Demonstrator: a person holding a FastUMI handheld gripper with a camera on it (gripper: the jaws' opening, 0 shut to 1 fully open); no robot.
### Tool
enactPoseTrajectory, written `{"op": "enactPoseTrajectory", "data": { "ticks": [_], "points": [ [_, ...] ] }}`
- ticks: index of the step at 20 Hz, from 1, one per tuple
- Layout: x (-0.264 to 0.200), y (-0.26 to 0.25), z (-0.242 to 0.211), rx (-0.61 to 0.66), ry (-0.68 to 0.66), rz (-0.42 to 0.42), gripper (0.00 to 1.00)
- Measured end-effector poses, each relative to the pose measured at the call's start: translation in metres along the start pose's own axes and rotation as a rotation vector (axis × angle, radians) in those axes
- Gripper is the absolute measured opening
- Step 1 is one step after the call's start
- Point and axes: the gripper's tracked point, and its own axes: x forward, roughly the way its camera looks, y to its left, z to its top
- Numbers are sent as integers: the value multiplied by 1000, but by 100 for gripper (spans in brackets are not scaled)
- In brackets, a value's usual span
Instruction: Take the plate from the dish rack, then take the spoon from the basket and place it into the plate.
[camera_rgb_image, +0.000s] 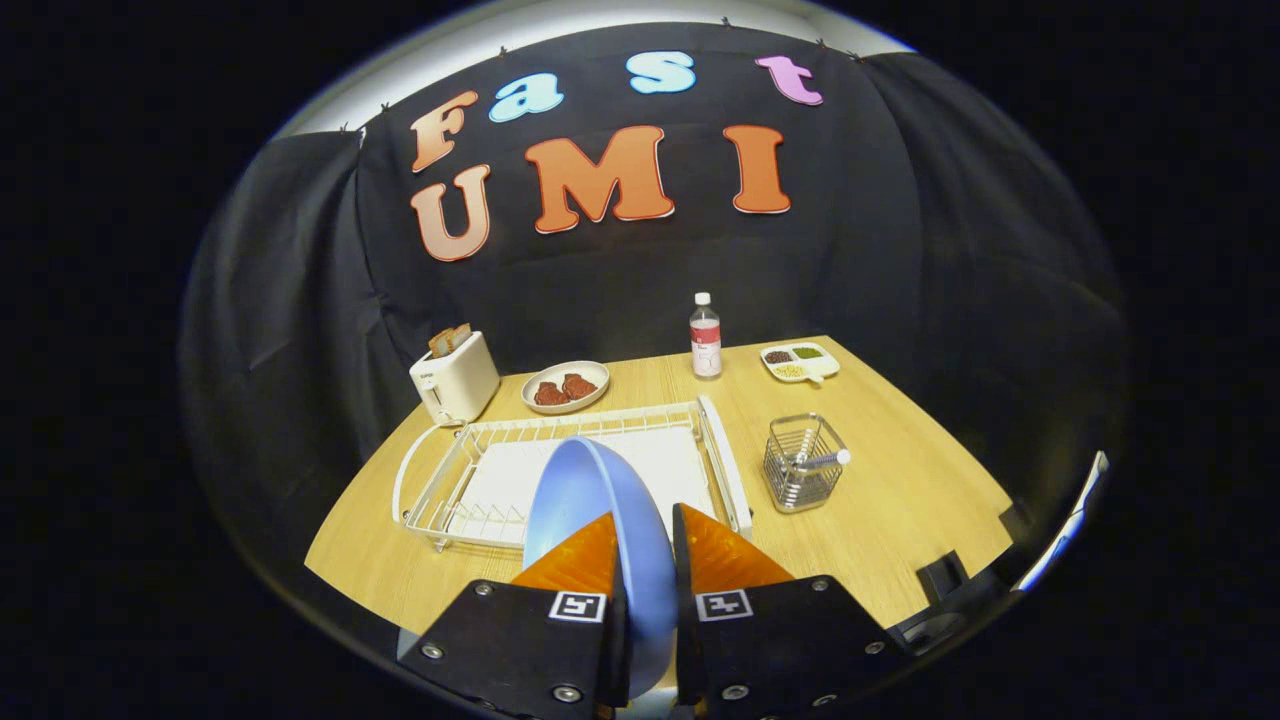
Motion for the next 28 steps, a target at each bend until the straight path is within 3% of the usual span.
{"op": "enactPoseTrajectory", "data": {
  "ticks": [9,17,20,28],
  "points": [
    [4,5,-92,323,67,152,18],
    [41,18,-148,563,177,183,18],
    [51,25,-156,596,187,174,18],
    [61,26,-156,544,185,141,22]
  ]
}}
